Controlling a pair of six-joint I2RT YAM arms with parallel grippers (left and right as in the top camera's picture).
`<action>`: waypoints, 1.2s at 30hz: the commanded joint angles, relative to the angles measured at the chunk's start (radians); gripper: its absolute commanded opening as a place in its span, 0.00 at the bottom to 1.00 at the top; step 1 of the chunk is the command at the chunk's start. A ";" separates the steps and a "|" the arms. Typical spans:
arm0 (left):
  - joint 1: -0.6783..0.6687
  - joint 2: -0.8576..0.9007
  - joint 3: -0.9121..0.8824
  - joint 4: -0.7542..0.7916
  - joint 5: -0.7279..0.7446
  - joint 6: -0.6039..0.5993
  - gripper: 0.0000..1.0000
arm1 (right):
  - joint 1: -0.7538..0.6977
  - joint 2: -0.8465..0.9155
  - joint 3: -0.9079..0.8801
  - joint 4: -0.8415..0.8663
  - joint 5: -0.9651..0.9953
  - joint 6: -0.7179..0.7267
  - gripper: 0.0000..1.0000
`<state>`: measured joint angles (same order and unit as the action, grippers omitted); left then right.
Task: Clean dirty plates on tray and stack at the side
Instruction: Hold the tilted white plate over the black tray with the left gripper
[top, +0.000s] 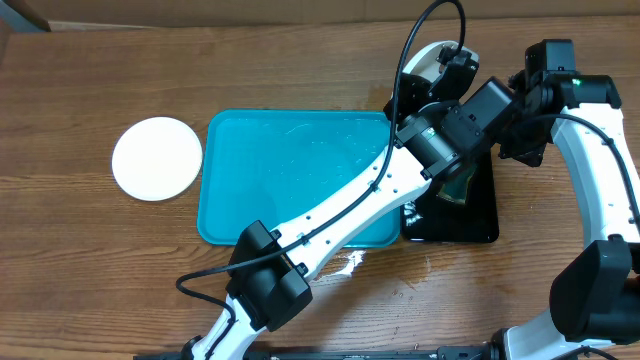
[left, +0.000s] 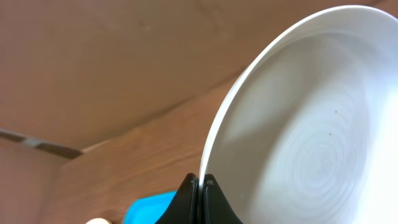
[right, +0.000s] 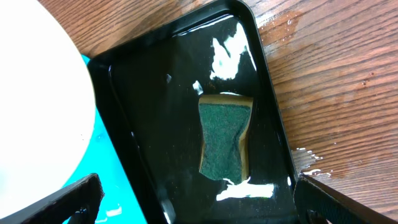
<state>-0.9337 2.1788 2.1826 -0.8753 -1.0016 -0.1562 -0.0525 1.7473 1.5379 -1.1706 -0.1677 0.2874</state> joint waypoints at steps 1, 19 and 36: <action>0.030 -0.003 0.019 0.006 0.134 0.096 0.04 | -0.002 -0.029 0.019 0.003 0.002 0.000 1.00; 0.167 -0.002 0.018 -0.066 0.464 0.105 0.04 | -0.002 -0.029 0.019 0.003 0.002 0.000 1.00; 0.159 -0.001 0.018 -0.061 0.441 0.147 0.04 | -0.168 -0.030 0.029 0.160 0.042 0.085 1.00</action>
<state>-0.7662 2.1788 2.1830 -0.9451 -0.5533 -0.0292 -0.1261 1.7473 1.5391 -1.0199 -0.1490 0.3363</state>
